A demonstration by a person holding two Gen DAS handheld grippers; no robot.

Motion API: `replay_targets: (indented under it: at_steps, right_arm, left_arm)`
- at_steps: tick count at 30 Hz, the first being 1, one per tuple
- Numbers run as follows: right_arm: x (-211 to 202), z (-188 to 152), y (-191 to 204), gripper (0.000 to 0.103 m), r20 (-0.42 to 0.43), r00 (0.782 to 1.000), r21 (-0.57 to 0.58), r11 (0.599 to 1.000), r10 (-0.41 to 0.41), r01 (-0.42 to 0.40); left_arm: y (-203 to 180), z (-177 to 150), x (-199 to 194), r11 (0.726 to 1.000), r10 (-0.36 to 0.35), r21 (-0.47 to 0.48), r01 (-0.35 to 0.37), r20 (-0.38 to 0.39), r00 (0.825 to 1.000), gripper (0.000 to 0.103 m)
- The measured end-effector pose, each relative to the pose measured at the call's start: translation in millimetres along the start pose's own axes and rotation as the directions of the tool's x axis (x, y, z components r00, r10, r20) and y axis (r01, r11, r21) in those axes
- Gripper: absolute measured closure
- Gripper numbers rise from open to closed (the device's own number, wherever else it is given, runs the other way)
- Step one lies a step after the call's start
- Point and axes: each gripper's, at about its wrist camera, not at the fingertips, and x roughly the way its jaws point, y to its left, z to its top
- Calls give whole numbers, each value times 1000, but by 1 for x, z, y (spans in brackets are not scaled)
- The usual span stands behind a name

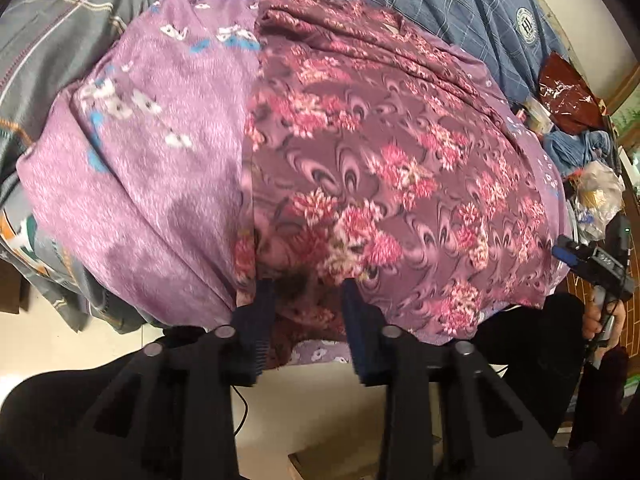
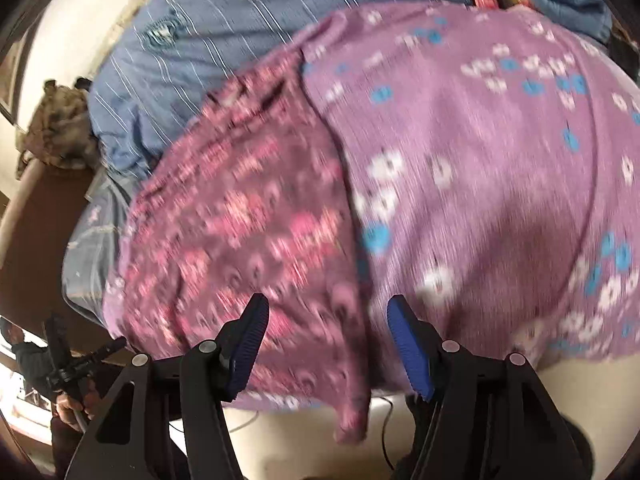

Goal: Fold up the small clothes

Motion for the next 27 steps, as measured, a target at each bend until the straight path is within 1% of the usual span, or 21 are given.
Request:
replay_targets:
  at_steps: [3, 5, 7, 9, 11, 12, 13, 14, 15, 16, 17, 18, 19, 20, 22, 25, 27]
  right_arm:
    - [13, -15, -4, 41, -59, 997, 4, 999, -51, 51]
    - [24, -24, -4, 43, -115, 991, 10, 998, -67, 68]
    - [32, -35, 2, 56, -156, 986, 1, 998, -62, 63]
    - [40, -42, 6, 64, -191, 979, -1, 998, -67, 68]
    - [51, -51, 9, 74, -231, 968, -8, 995, -95, 96]
    - [56, -54, 10, 85, -243, 964, -18, 994, -107, 106]
    - [59, -56, 12, 94, -251, 961, -30, 993, -121, 117]
    - [60, -56, 14, 95, -251, 960, -39, 992, -128, 122]
    - [58, -56, 17, 98, -244, 962, -46, 993, -120, 112]
    - [56, -55, 21, 98, -236, 965, -55, 993, -111, 101]
    - [53, -54, 24, 99, -229, 967, -67, 993, -107, 94]
    - [50, -54, 28, 99, -222, 969, -84, 992, -108, 92]
    - [45, -53, 33, 99, -211, 971, -107, 990, -108, 87]
    - [42, -52, 36, 99, -206, 973, -116, 990, -103, 81]
    - [32, -50, 42, 99, -193, 979, -125, 991, -65, 41]
    - [8, -42, 50, 99, -152, 988, -120, 992, 24, -43]
    - [-7, -34, 54, 99, -121, 989, -122, 988, 85, -99]
  left_arm:
    - [4, -5, 1, 1000, -1, -18, 1, 8, 1000, 74]
    - [6, -9, 4, 1000, -12, -25, 12, -11, 1000, 70]
    - [11, -12, 9, 999, 1, -48, -2, -29, 1000, 59]
    - [17, -17, 12, 998, -6, -64, 4, -40, 999, 53]
    - [20, -18, 18, 997, -27, -78, 22, -63, 998, 53]
    - [22, -18, 21, 996, -32, -88, 27, -67, 997, 53]
    - [23, -17, 22, 995, -35, -93, 29, -65, 997, 53]
    - [25, -16, 24, 995, -43, -96, 37, -58, 997, 53]
    - [25, -16, 25, 994, -48, -96, 42, -56, 997, 58]
    - [25, -16, 27, 994, -50, -96, 45, -57, 997, 73]
    - [26, -16, 30, 994, -51, -97, 45, -67, 996, 80]
    - [28, -17, 32, 994, -60, -101, 52, -80, 995, 90]
    - [29, -18, 35, 992, -69, -110, 58, -91, 993, 95]
    - [30, -19, 35, 992, -71, -113, 61, -88, 994, 96]
    - [32, -19, 31, 990, -86, -114, 77, -77, 993, 99]
    - [29, -19, 18, 988, -128, -89, 123, -53, 990, 100]
    - [26, -15, 10, 986, -155, -72, 152, -46, 987, 100]
